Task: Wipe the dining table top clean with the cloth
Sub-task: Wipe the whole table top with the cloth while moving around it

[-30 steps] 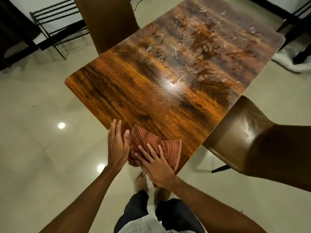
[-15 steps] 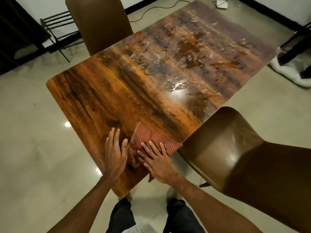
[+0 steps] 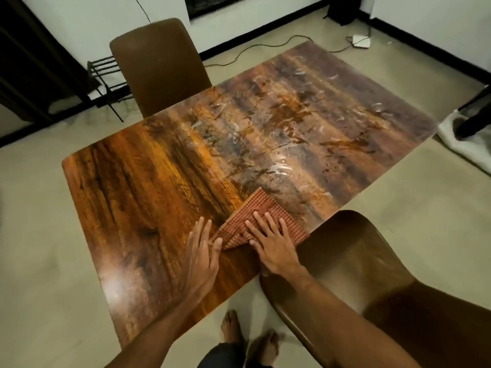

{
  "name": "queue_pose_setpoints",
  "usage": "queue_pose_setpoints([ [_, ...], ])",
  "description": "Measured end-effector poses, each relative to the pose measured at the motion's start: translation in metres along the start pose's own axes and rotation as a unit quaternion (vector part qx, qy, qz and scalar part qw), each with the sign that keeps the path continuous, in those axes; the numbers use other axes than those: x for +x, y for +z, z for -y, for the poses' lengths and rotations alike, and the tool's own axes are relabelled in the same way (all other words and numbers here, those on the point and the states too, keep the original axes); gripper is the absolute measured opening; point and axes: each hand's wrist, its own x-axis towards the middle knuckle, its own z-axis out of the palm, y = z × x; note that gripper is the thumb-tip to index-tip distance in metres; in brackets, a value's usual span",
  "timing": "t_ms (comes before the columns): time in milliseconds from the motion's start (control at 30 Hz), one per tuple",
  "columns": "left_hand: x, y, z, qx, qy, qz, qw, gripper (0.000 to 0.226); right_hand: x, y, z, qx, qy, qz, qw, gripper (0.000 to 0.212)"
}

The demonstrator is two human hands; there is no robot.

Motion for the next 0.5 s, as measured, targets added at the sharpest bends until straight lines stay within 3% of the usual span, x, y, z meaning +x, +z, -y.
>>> queue_pose_setpoints([
  [100, 0.021, 0.001, 0.006, -0.023, -0.015, -0.001, 1.000, 0.065, 0.034, -0.020, -0.042, 0.041, 0.127, -0.020, 0.991, 0.058],
  [167, 0.038, 0.000, 0.012, -0.022, -0.022, -0.008, 0.999, 0.069, 0.061, -0.027, -0.029, 0.062, 0.159, -0.016, 0.985, 0.059],
  [300, 0.077, -0.004, 0.030, -0.024, -0.031, -0.013, 0.999, 0.073, 0.096, -0.011, 0.035, 0.032, -0.045, 0.020, 0.998, 0.059],
  [367, 0.102, -0.009, 0.045, -0.034, -0.039, -0.016, 0.999, 0.069, 0.127, -0.018, 0.027, 0.015, -0.069, 0.020, 0.997, 0.058],
  [500, 0.149, -0.023, 0.074, -0.037, -0.054, -0.038, 0.997, 0.062, 0.202, -0.045, 0.008, 0.035, 0.098, -0.011, 0.994, 0.057],
])
